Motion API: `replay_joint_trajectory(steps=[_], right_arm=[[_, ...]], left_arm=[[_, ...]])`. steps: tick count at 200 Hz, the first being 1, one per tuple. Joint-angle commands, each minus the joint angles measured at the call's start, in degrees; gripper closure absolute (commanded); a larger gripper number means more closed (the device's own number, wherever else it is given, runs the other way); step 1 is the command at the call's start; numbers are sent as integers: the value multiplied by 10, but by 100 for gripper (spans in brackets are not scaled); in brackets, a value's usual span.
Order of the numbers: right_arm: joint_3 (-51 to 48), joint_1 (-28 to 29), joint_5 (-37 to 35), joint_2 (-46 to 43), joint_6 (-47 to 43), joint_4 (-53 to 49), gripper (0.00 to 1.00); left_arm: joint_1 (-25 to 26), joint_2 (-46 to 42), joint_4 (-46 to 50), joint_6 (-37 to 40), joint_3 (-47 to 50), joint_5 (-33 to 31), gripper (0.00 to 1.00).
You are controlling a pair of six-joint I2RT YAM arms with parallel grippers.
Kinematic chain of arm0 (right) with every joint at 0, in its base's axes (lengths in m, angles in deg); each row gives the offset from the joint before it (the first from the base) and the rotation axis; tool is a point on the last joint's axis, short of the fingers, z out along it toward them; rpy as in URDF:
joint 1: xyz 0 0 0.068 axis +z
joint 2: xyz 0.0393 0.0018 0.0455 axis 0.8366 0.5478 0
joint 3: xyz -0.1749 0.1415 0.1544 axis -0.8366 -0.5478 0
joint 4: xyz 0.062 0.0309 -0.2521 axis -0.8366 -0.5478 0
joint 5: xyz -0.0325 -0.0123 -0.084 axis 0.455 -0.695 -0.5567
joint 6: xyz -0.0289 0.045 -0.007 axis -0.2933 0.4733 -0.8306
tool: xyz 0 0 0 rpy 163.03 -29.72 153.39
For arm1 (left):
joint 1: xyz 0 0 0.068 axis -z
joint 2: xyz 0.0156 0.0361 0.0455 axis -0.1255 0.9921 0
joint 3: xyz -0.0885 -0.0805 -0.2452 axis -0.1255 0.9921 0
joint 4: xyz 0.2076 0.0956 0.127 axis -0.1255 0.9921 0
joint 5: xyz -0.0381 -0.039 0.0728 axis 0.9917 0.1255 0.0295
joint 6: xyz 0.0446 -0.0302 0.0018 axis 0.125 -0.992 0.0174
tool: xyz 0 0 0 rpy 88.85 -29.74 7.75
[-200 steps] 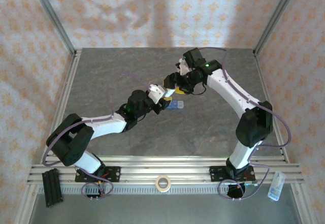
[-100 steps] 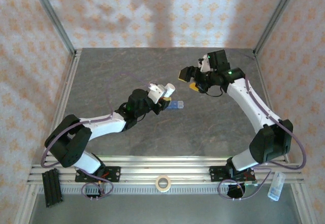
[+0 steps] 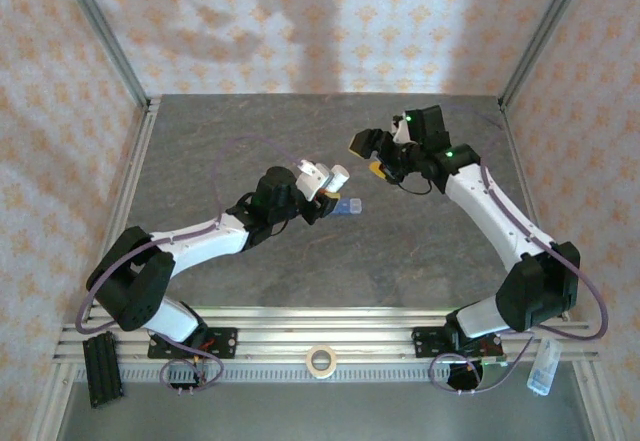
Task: Sort the pills into containers
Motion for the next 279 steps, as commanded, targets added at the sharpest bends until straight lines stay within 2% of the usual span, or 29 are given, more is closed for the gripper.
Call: replay_joint_trajectory(steps=[1, 72, 190, 279], right_arm=[[5, 17, -12, 8, 11, 26, 21], [-5, 43, -12, 23, 9, 36, 32], [-26, 59, -2, 23, 0, 39, 44], [-29, 64, -1, 30, -25, 34, 61]], left_arm=[[-1, -13, 7, -7, -23, 15, 100], [-1, -9, -7, -16, -25, 12, 100], [-1, 4, -13, -25, -35, 13, 100], [-1, 3, -13, -26, -38, 12, 100]])
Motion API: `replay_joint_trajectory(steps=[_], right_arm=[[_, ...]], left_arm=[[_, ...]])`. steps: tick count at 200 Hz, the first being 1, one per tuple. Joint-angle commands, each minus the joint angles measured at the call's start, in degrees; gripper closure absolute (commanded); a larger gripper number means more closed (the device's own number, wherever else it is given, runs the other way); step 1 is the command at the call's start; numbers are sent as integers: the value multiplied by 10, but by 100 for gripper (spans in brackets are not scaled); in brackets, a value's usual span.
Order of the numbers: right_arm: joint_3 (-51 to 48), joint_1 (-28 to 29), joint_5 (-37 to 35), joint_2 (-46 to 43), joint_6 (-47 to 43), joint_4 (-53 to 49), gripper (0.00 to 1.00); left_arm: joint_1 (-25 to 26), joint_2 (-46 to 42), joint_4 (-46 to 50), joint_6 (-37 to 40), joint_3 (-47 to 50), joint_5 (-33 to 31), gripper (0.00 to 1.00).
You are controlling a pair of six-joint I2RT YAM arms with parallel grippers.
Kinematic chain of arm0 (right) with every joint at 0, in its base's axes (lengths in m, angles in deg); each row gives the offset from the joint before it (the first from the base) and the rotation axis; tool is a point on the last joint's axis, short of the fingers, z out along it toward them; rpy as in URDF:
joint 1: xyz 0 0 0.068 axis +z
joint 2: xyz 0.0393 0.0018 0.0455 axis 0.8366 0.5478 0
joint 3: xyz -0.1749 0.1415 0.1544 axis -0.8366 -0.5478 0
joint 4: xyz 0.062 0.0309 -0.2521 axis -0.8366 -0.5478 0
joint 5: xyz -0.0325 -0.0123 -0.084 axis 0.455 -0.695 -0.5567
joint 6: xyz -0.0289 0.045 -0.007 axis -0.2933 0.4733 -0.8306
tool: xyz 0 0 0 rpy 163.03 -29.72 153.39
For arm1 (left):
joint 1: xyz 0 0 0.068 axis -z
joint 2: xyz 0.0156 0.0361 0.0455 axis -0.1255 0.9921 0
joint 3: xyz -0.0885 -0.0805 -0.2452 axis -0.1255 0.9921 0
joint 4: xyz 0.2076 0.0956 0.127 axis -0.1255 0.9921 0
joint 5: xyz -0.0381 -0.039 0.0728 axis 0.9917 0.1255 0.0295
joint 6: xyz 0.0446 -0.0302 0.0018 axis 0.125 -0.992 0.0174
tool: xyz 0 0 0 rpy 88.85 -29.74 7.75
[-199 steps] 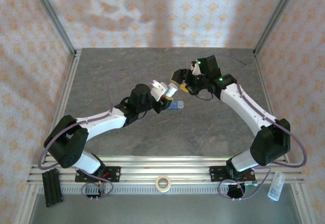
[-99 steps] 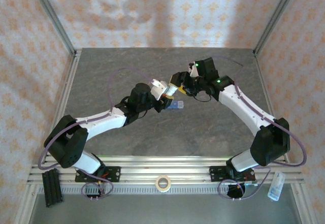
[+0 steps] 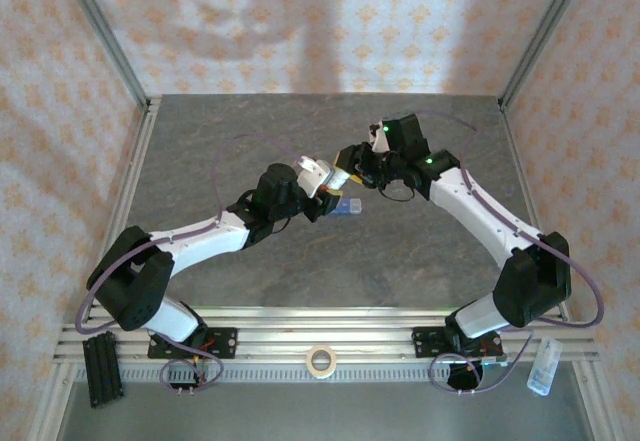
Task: Sort the pills into containers
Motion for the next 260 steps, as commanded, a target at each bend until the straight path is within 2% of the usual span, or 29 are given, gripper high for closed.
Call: replay_joint_trajectory(steps=[1, 76, 114, 155, 162, 186, 200, 217, 260], right_arm=[[-11, 3, -1, 9, -24, -1, 61], [-44, -9, 12, 2, -105, 35, 68], [-77, -28, 71, -24, -151, 91, 68], [-92, -34, 91, -39, -168, 107, 68], [-93, -36, 89, -39, -165, 107, 66], [-98, -45, 64, -55, -131, 114, 37], [-102, -56, 54, -72, -103, 121, 30], [-99, -63, 40, -88, -71, 114, 25], [-77, -63, 5, -81, -3, 84, 24]], left_arm=[[-1, 2, -18, -4, -23, 4, 100], [-5, -20, -36, -18, -8, 22, 100], [-21, -29, -83, -66, 9, 55, 100], [-31, -28, -124, -109, 13, 84, 100], [-31, -27, -121, -109, 11, 85, 100], [-31, -27, -92, -89, 2, 75, 100], [-31, -28, -61, -68, -4, 63, 100], [-31, -29, -30, -44, -11, 48, 100], [-30, -28, -1, -10, -18, 33, 100]])
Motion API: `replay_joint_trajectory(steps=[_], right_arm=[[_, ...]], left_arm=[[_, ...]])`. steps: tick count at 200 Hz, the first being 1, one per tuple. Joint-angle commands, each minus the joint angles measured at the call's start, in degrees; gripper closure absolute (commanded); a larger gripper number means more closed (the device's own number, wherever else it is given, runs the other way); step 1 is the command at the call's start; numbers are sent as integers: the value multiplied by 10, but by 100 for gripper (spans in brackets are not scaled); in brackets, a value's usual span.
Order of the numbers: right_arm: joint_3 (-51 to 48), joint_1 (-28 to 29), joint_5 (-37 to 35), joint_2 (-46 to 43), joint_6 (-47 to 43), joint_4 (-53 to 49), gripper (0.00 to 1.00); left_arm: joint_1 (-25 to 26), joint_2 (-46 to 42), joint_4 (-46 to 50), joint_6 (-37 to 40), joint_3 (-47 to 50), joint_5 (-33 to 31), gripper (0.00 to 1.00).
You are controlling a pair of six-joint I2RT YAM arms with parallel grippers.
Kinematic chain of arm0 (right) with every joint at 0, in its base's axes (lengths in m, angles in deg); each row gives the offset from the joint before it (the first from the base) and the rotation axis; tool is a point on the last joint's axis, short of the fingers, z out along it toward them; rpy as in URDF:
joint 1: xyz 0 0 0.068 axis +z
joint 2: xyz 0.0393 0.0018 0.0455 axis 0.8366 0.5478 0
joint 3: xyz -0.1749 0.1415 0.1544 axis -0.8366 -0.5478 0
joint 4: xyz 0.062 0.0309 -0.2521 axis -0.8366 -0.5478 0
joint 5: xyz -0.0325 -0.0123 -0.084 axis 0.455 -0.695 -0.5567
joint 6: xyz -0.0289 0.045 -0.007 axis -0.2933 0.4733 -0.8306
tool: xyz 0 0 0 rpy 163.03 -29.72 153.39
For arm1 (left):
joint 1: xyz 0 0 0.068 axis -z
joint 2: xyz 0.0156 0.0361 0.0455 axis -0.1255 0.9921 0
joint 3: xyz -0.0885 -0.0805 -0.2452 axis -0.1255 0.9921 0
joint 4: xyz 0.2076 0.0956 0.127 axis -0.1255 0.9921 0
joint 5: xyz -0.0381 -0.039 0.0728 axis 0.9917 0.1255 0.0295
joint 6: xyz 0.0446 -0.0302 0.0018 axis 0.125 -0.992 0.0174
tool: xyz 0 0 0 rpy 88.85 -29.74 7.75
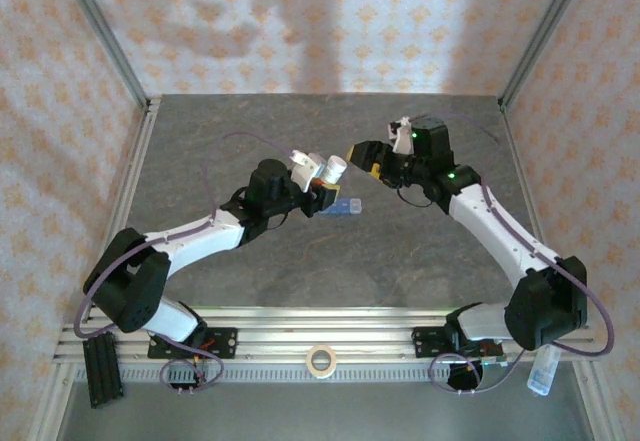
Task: Sort the pills into containers
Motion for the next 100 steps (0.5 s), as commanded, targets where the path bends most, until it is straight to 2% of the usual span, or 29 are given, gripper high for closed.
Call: replay_joint_trajectory(steps=[1, 100], right_arm=[[21, 1, -35, 0, 54, -22, 24], [58, 46, -42, 39, 74, -20, 27]], left_arm=[[-4, -17, 21, 35, -21, -17, 100], [5, -3, 42, 47, -38, -16, 100]])
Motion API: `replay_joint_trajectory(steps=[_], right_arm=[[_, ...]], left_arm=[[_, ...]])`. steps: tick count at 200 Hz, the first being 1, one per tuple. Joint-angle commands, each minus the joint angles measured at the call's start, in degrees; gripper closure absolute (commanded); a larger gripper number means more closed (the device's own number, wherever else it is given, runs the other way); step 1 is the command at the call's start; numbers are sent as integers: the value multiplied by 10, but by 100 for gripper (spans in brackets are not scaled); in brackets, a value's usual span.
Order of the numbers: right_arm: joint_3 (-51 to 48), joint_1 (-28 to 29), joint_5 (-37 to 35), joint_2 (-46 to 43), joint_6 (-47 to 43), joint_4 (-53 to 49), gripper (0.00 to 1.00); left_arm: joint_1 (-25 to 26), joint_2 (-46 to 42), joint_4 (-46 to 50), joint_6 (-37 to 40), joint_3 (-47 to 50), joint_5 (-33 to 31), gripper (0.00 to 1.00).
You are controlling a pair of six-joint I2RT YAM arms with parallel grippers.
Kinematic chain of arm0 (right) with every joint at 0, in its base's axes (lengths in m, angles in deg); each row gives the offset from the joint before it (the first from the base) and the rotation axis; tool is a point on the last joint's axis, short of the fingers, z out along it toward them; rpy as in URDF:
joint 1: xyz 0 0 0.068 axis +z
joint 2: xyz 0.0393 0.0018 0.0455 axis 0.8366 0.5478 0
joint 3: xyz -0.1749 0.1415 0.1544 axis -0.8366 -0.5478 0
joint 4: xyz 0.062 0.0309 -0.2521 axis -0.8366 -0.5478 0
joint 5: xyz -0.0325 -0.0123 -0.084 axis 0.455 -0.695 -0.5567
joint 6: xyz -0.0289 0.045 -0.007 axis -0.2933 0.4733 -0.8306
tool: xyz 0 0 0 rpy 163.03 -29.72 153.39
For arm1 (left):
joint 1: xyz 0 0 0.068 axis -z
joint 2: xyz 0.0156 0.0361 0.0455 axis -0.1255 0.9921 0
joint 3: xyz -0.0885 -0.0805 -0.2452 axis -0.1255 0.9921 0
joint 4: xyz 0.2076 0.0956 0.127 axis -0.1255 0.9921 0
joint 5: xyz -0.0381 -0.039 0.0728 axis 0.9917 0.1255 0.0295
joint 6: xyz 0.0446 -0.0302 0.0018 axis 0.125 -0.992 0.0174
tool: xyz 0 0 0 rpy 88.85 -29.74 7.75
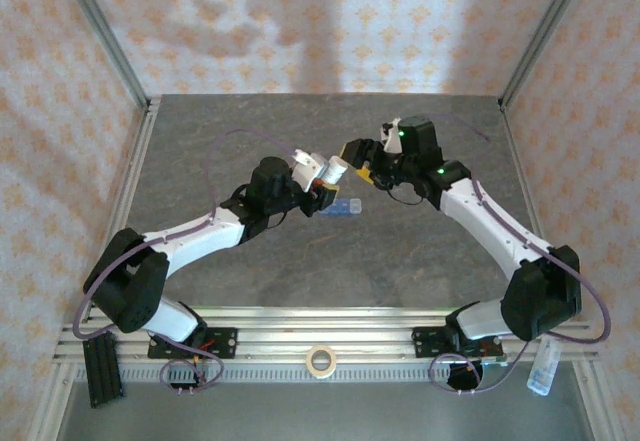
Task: Sort the pills into containers
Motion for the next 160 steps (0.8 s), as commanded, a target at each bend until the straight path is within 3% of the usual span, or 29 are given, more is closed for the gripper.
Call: replay_joint_trajectory(steps=[1, 76, 131, 160], right_arm=[[26, 11, -15, 6, 4, -3, 27], [28, 31, -11, 19, -1, -3, 35], [20, 32, -10, 13, -39, -5, 58], [-21, 16, 24, -1, -101, 50, 60]], left_arm=[[4, -2, 4, 16, -22, -10, 100], [6, -1, 2, 15, -22, -10, 100], [6, -3, -4, 10, -22, -10, 100], [1, -17, -39, -14, -7, -4, 100]])
